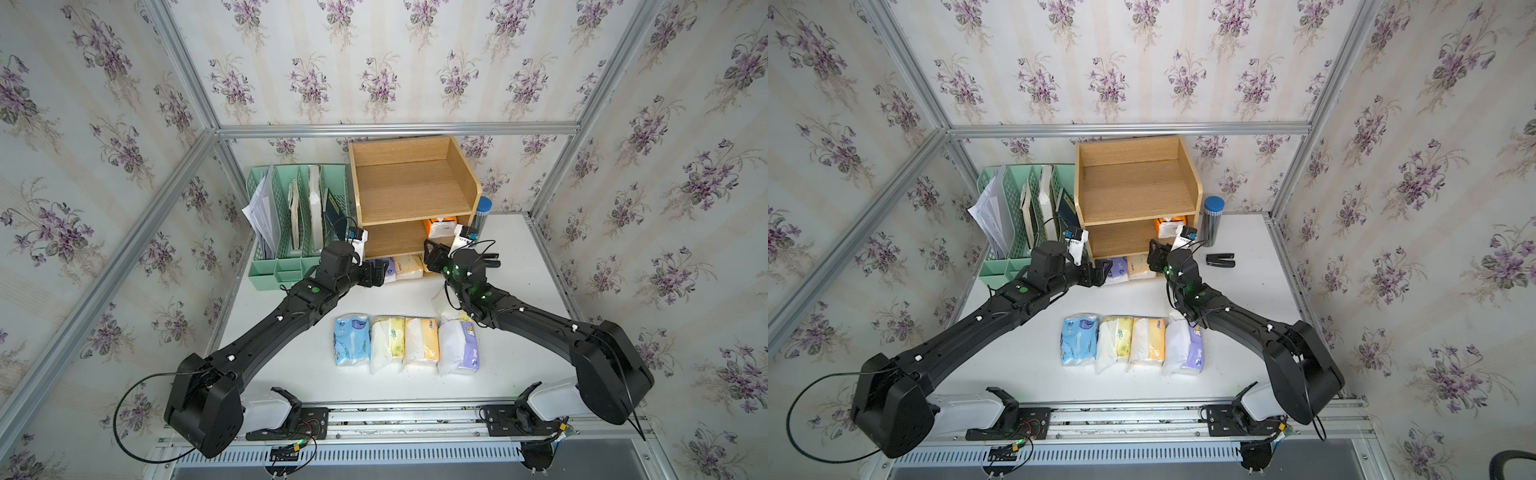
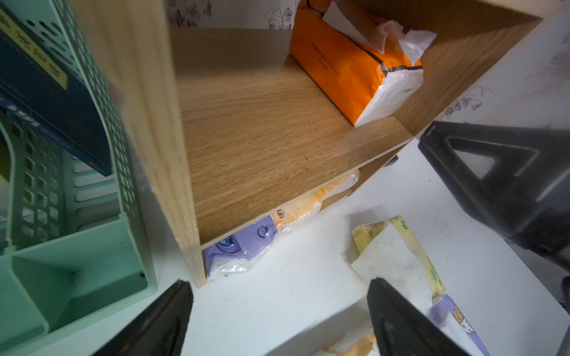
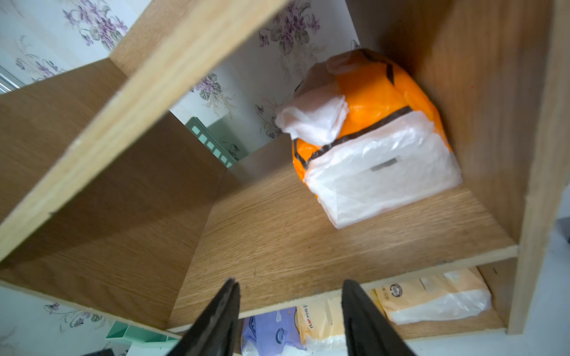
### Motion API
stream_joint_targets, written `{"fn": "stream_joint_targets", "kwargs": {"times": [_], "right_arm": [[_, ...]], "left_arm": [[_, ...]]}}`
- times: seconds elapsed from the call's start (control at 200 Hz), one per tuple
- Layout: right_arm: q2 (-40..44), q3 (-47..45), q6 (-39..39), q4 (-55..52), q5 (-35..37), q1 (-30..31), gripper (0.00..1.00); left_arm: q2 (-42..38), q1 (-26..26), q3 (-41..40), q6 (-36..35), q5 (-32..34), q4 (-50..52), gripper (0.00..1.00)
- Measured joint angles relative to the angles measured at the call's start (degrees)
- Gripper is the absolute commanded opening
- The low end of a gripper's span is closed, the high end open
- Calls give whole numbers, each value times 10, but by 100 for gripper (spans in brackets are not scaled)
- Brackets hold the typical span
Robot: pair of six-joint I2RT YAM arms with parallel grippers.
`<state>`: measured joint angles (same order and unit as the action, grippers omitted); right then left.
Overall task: Remove the tissue boxes from the shelf
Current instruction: Adjust the shelf at the center of the board.
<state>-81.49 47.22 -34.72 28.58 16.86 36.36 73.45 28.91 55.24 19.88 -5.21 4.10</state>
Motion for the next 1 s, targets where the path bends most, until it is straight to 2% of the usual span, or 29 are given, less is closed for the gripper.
{"fn": "stream_joint_targets", "kwargs": {"times": [0.165,0.24,0.53,0.645,0.819,0.999], "right_arm": [[44,-32,6,0,9,-1,61],[61,-46,10,0,11,-2,55],[96,-96,22,12,-3,-2,53],[108,-107,26,16,-4,-2,55],[110,-108,34,21,-2,-2,57],[95,-94,39,24,14,-6,66]], "left_arm": [[-52,0,-38,-6,37,-14,98],[-56,0,-44,-16,48,-28,96],[2,1,-25,-35,62,-124,88],[27,9,0,-35,55,-141,84],[37,46,1,-45,67,-152,84],[39,79,-9,-55,58,-172,85]]}}
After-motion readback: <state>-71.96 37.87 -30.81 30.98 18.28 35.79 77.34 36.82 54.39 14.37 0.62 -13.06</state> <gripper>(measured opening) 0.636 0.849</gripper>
